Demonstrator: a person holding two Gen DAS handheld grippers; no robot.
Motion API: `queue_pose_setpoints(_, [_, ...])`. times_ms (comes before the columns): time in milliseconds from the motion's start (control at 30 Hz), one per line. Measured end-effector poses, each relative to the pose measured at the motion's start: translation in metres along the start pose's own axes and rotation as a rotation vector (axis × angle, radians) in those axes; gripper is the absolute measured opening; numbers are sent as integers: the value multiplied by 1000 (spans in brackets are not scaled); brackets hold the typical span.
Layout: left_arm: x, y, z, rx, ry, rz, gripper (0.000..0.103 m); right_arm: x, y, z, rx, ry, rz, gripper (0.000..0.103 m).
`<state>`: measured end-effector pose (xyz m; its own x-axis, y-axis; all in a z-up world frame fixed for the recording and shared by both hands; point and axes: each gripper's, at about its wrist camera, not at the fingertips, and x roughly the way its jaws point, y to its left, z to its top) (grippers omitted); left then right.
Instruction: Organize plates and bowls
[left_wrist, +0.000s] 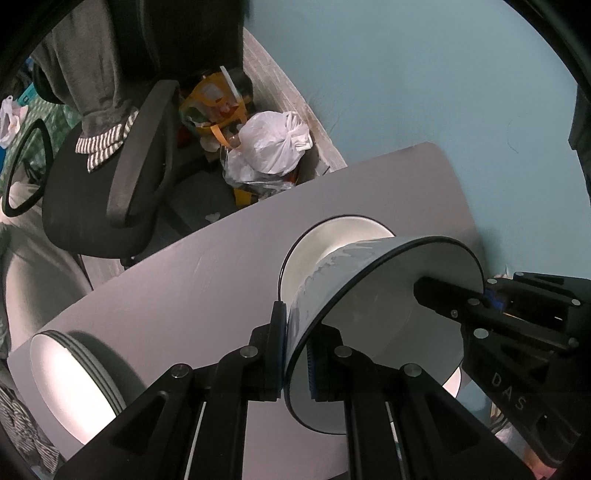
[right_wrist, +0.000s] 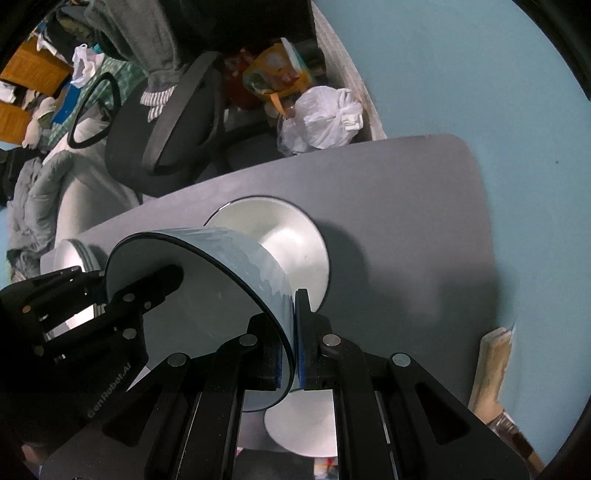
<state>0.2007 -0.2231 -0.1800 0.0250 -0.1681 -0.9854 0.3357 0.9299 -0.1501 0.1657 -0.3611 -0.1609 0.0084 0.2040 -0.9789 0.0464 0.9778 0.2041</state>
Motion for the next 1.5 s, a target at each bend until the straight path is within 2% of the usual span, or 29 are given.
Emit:
queue_pose_setpoints(367, [16, 0, 11, -12, 48, -10, 9, 15, -9, 15, 5, 41, -3, 6])
queue_pose_setpoints(900, [24, -6, 20, 38, 62, 38, 9, 26, -17, 31, 22, 78, 1, 7])
queue_pose_setpoints(1033, [31, -3, 18, 31, 78, 37, 9, 22, -16, 33, 2, 70, -23, 15])
queue_pose_setpoints(1133, [34, -1, 17, 28, 85, 39, 10, 20, -18, 36, 3, 74, -26, 17])
queue_pose_setpoints(1267, [32, 0, 15, 16, 79, 46, 18, 16, -22, 36, 1, 63, -32, 18])
queue_pose_setpoints(1333, [27, 2, 13, 11, 62, 64, 26, 15, -23, 34, 1, 54, -42, 31])
queue_pose_setpoints(1367, [24, 3, 12, 9, 55, 69, 29, 13, -23, 32, 2, 48, -51, 34])
queue_pose_setpoints(1500, [9, 4, 7, 6, 11, 76, 32, 7, -23, 26, -2, 23, -79, 44])
